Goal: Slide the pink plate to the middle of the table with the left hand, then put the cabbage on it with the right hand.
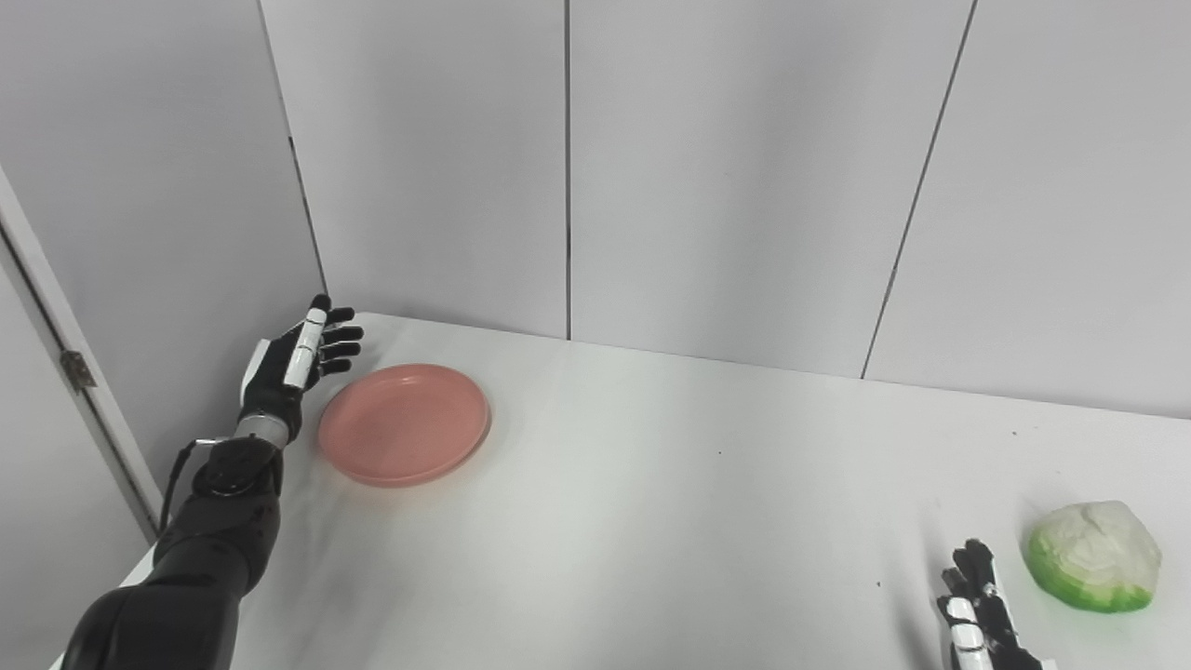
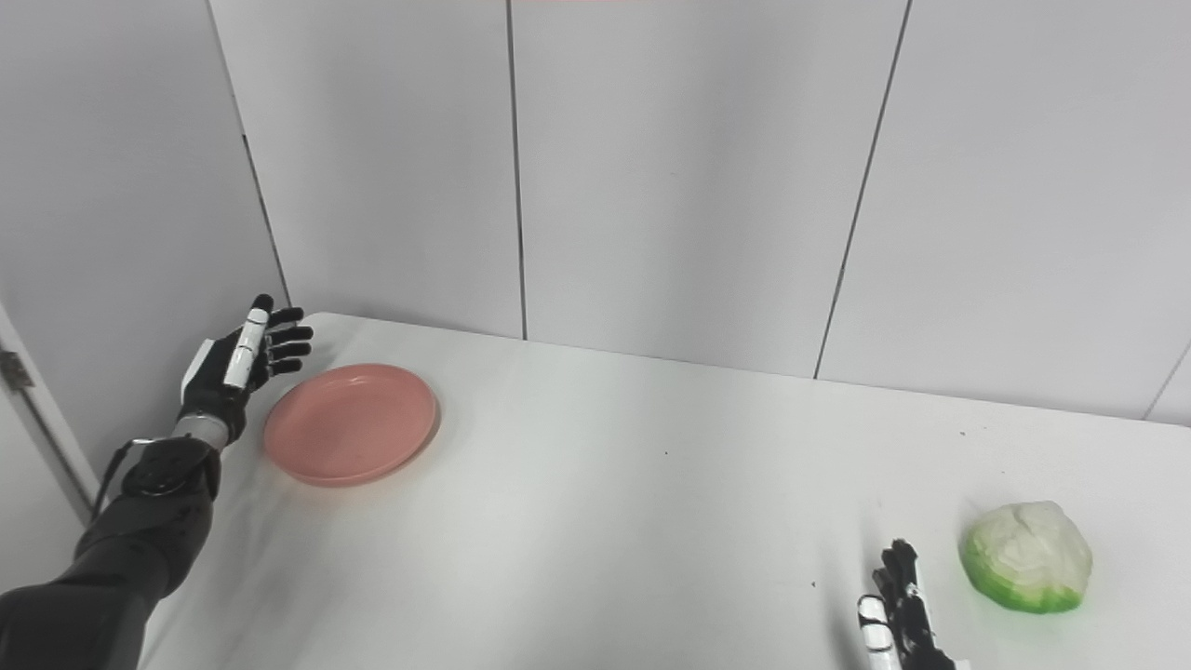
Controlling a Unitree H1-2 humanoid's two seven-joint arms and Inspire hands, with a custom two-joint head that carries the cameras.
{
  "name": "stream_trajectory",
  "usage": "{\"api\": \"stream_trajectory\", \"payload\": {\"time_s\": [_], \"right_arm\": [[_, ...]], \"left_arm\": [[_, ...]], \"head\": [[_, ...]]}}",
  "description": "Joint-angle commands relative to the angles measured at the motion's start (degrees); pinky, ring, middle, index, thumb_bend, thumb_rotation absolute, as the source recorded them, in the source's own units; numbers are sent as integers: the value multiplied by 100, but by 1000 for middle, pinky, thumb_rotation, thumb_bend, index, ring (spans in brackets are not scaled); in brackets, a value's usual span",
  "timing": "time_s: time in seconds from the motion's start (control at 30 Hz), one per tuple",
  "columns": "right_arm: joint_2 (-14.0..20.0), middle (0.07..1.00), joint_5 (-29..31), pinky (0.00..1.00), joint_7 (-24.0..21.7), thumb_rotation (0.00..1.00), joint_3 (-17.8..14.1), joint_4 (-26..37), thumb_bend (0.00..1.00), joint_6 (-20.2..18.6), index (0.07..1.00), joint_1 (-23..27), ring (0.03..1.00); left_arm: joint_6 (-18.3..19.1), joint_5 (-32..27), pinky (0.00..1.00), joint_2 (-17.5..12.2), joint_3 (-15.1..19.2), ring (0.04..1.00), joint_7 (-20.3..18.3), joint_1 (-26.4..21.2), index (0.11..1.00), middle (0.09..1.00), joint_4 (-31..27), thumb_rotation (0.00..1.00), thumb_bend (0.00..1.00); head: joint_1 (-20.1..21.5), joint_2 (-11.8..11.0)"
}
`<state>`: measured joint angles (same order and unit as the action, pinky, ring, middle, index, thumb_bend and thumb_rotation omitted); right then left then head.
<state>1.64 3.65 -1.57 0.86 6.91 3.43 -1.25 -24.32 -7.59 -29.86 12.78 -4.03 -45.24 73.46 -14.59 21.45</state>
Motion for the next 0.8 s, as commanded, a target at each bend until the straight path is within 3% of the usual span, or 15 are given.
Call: {"api": "stream_trajectory", "payload": {"time_s": [0.0,0.4,0.63,0.77], "right_arm": [[25,1000,-3,1000,-36,848,-14,196,387,-32,1000,11,1000],[73,1000,-15,1000,-69,855,10,315,387,-137,1000,-28,1000],[70,1000,37,1000,-79,859,19,452,391,-303,1000,-58,1000],[38,1000,37,1000,-57,844,12,486,377,-338,1000,-52,1000]], "left_arm": [[-248,-92,708,2,50,711,92,-162,707,711,-49,1000,760],[-248,33,746,221,-92,737,220,-10,725,732,196,1000,731],[-236,-14,716,341,-202,726,79,11,723,723,293,1000,731],[-192,-234,710,457,-93,725,-149,-22,723,724,333,1000,753]], "head": [[10,20],[14,51],[42,92],[37,85]]}}
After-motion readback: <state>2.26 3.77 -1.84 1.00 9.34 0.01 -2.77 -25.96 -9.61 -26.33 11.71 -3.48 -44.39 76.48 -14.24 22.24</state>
